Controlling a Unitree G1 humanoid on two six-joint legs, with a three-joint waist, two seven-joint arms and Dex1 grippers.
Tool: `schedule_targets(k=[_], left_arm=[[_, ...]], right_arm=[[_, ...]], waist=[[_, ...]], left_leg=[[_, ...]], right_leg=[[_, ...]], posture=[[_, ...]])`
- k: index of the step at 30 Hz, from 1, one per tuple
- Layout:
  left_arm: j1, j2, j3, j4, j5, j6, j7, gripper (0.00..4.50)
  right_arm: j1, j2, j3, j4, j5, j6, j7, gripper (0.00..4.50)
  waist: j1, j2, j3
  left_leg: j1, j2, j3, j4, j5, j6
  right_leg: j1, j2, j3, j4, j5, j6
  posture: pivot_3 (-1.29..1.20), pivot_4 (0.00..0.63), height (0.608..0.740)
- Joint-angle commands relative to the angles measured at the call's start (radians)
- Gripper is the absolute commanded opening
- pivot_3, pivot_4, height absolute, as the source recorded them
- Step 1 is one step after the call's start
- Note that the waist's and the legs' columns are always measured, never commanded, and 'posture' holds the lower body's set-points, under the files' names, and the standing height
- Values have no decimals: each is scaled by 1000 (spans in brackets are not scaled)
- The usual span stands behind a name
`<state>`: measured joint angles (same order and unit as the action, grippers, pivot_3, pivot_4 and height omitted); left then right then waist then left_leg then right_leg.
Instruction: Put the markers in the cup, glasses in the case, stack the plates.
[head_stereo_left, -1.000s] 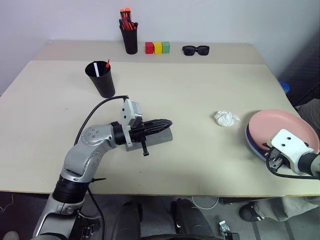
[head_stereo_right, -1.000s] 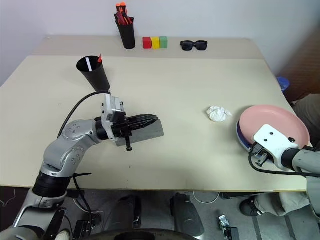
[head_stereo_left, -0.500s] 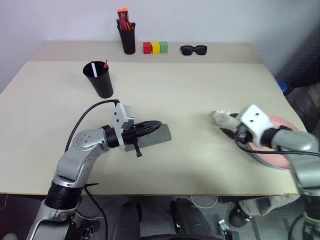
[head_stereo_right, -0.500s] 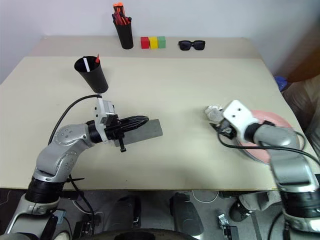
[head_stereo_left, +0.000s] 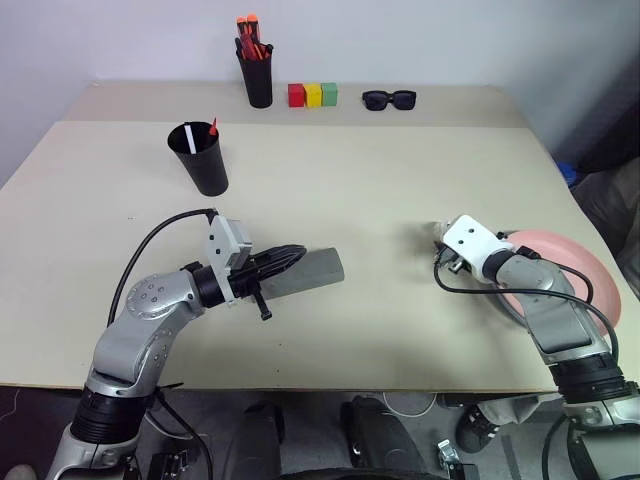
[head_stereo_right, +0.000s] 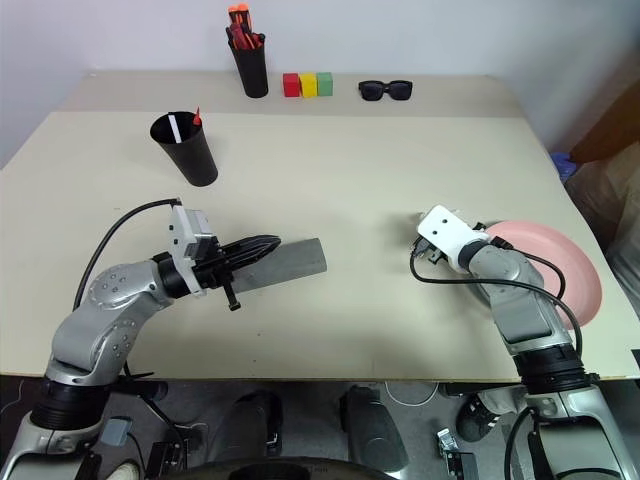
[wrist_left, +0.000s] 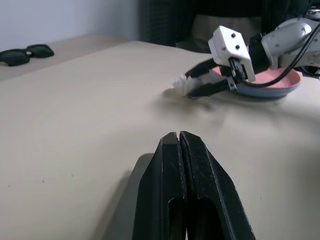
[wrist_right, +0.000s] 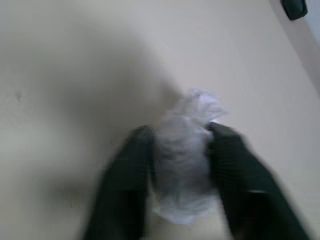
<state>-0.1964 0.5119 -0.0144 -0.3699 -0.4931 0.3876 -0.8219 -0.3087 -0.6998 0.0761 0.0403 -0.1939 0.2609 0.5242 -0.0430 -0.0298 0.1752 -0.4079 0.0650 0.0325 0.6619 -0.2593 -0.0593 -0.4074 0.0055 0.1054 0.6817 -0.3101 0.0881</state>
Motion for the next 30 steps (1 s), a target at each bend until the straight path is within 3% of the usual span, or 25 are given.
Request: schedule_targets(k=[1, 5, 11, 15, 19, 23, 28, 30], left_arm=[[-6, -4, -1, -31, -19, 1, -1, 0], [-41, -12, -18, 9, -17, -4, -25, 0], [-87, -28, -14, 71, -35, -17, -83, 0], [-124, -23, -40, 150, -17, -40, -158, 0], [-173, -39, -67, 225, 5, -71, -198, 0], [-212, -65, -81, 278, 24, -95, -210, 0], [-218, -75, -57, 287, 33, -118, -185, 0], [-202, -59, -21, 281, 34, -125, -160, 0]], right_arm=[[12, -17, -18, -36, -20, -12, -12, 61], [27, -33, -57, -102, -48, -31, -52, 61], [108, -58, -254, -289, -5, 105, -58, 61], [296, -77, -446, -435, -2, 212, -24, 61], [448, -59, -520, -487, -7, 241, -17, 61], [463, -28, -534, -487, 23, 250, -30, 1645], [415, -47, -522, -468, 32, 218, -37, 4165], [364, -39, -504, -461, 69, 204, -22, 4165]], waist=[[0, 0, 0], [2, 0, 0], [3, 0, 0], [16, 0, 0], [21, 0, 0], [7, 1, -1], [-3, 1, -1], [-4, 1, -1]], left_leg=[[0, 0, 0, 0, 0, 0], [0, 0, 0, 0, 0, 0], [0, 0, 0, 0, 0, 0], [0, 0, -1, 0, 0, 0], [0, 0, 0, 0, 0, 0], [1, 0, 1, 1, 0, 0], [1, 0, 0, 0, 0, 0], [1, 0, 0, 0, 0, 0]], right_leg=[[0, 0, 0, 0, 0, 0], [0, 0, 0, 0, 0, 0], [0, 0, 0, 0, 0, 0], [0, 0, -1, 0, -1, 1], [1, 0, -1, 0, -1, 1], [1, 0, 1, 0, 0, -1], [1, 1, 1, 0, 0, 0], [1, 1, 1, 0, 0, 0]], posture=[[0, 150, 740], [0, 150, 740], [0, 150, 740], [0, 150, 740], [0, 150, 740], [0, 150, 740], [0, 150, 740], [0, 150, 740]])
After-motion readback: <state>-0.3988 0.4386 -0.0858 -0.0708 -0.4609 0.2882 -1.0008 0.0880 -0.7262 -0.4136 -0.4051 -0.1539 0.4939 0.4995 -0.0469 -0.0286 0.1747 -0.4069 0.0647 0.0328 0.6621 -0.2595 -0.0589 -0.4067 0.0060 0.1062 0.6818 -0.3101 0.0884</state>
